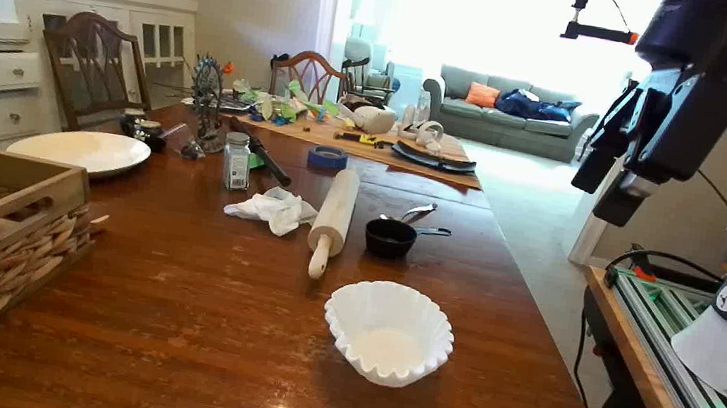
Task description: Move the rolling pin back and forth on the table.
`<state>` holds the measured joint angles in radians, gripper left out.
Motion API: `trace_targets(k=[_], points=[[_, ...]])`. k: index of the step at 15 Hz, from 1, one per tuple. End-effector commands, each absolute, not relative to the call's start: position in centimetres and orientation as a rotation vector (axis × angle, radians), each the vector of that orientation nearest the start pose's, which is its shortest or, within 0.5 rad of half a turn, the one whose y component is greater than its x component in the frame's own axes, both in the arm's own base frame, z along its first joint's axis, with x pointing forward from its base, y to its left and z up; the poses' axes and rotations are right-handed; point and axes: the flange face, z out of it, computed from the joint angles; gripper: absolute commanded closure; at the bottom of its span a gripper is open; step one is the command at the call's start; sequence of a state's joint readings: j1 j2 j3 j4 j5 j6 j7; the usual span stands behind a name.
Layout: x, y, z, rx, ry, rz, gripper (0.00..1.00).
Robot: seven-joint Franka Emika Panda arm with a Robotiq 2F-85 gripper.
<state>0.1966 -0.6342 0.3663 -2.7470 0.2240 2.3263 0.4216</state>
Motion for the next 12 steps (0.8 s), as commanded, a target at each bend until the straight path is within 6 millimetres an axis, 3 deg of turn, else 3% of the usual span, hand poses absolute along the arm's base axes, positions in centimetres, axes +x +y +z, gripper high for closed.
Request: trace_targets(k=[1,11,12], points=[[30.9,19.0,41.0,-3.074,0.067,-0.292,0.0],[30.9,19.0,41.0,-3.074,0.067,-0.292,0.0],[32.0,18.6,41.3,-3.074,0.148,-0.407,0.0]])
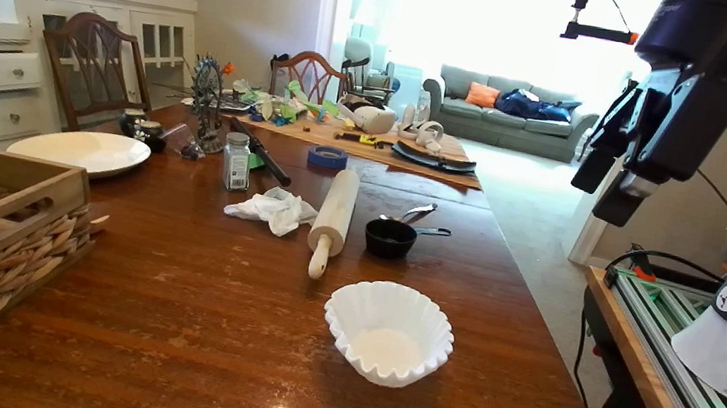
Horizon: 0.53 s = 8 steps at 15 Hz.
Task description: Move the rolling pin back and forth on the table.
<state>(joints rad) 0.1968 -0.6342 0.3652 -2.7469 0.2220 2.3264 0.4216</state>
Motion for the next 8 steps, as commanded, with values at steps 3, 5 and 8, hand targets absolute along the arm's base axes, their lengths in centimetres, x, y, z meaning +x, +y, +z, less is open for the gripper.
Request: trace_targets(k=[3,5,8], points=[[35.2,13.2,41.3,-3.001,0.453,-0.339,0.0],[37.4,7.4,40.9,-2.973,0.623,-0.298,0.0],[40.2,-0.3,40.5,-2.871,0.907,-0.243,0.0]])
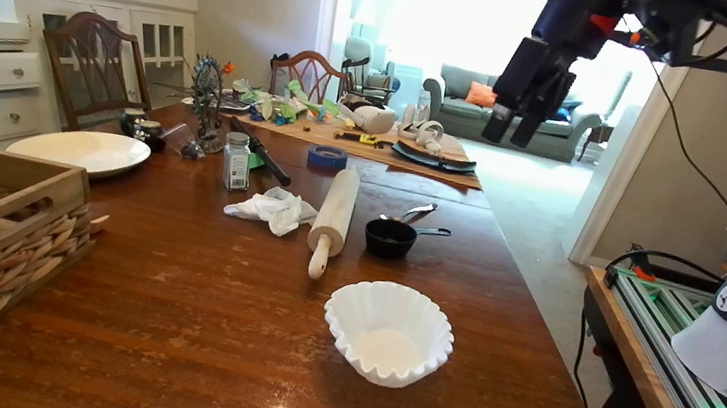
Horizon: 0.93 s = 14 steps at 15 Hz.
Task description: Move the rolling pin back and forth on the table.
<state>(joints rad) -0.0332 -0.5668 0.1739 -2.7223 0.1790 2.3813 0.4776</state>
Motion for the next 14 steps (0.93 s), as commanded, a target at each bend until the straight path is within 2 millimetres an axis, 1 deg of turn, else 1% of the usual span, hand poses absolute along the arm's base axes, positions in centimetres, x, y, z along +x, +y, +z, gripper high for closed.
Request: trace_targets(k=[1,2,3,6,9,11,12,13,14], points=[[41.2,-2.5,40.4,-2.828,0.997,-0.226,0.0],[42.2,-4.4,40.4,-2.782,1.08,-0.215,0.0],[43.3,-5.9,40.3,-2.734,1.149,-0.206,0.0],[46.6,-9.6,40.5,-2.598,1.337,-0.185,0.0],[50.1,-12.1,40.4,-2.456,1.507,-0.176,0.0],[52.2,-13.5,39.8,-2.363,1.623,-0.186,0.0],[53.1,-14.3,39.1,-2.337,1.679,-0.207,0.0],[53.8,-14.9,38.5,-2.336,1.726,-0.221,0.0],[51.7,-13.9,40.0,-2.382,1.628,-0.21,0.0]])
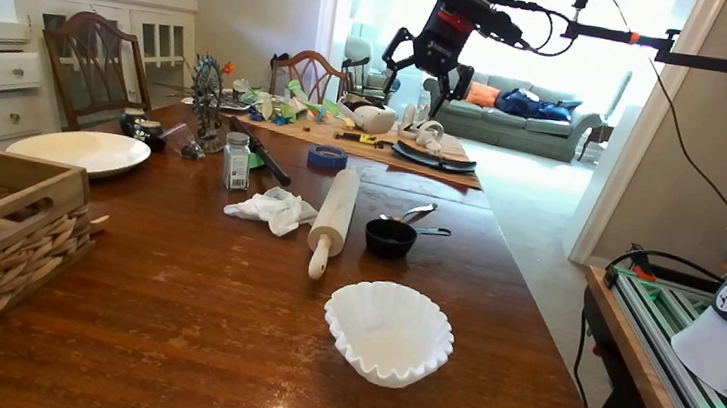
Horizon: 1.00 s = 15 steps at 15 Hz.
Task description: Move the rolling pin back and forth on the table.
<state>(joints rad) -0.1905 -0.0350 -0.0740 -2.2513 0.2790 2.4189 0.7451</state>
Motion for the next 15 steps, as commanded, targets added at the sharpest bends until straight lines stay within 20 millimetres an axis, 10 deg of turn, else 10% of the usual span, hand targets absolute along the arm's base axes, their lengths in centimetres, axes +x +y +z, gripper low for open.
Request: trace_targets(k=[1,15], points=[[52.5,-14.4,39.4,-2.362,1.665,-0.213,0.0],[59.5,-21.2,33.0,-2.278,1.765,-0.14,0.0]])
